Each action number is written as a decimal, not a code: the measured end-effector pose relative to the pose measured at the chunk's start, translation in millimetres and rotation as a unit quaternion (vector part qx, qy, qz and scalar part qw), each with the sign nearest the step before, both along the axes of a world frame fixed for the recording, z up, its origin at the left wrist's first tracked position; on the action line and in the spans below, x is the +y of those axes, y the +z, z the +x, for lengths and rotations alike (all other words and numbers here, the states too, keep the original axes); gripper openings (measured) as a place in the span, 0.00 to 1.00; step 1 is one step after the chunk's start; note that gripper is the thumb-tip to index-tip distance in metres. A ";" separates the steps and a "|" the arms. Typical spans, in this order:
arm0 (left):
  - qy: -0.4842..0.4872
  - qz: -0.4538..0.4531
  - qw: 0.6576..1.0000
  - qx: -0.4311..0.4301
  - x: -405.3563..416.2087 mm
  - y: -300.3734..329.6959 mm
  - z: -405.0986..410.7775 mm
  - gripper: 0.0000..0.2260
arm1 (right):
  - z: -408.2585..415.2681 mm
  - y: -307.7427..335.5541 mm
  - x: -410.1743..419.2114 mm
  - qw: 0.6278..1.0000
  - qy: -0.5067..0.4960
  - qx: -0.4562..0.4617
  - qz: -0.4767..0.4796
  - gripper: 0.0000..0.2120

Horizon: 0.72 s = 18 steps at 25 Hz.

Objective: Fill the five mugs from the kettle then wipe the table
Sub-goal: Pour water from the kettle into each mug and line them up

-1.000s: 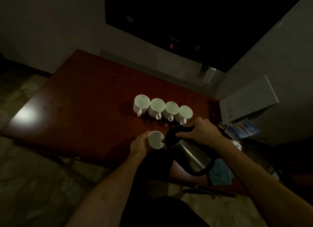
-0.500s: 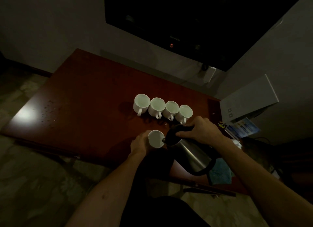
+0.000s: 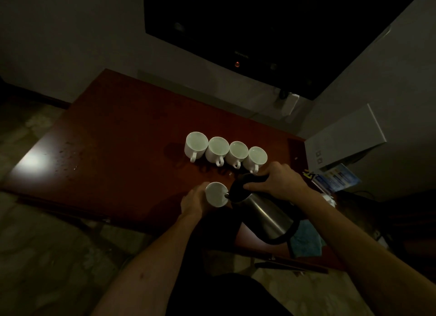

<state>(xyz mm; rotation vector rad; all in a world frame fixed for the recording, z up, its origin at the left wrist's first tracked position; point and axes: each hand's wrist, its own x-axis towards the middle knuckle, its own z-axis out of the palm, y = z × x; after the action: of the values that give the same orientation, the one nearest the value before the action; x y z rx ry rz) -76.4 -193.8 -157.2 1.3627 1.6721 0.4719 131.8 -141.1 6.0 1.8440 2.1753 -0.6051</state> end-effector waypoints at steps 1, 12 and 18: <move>0.002 -0.001 1.000 0.001 0.1 -0.2 0.0 0.32 | 0.2 0.1 -0.7 1.000 0.001 0.004 0.000 0.41; 0.002 -0.004 1.000 0.001 2.8 -6.6 0.2 0.33 | -0.8 1.8 -1.2 1.000 0.004 -0.009 0.010 0.37; -0.018 -0.009 1.000 0.013 4.1 -5.2 -0.5 0.33 | -3.1 4.0 -0.9 1.000 0.007 -0.001 0.022 0.45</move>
<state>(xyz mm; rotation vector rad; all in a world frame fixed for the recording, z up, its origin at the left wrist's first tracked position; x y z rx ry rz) -76.9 -189.7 -162.4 1.3888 1.6654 0.4190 128.7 -142.0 10.0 1.8492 2.2159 -0.5563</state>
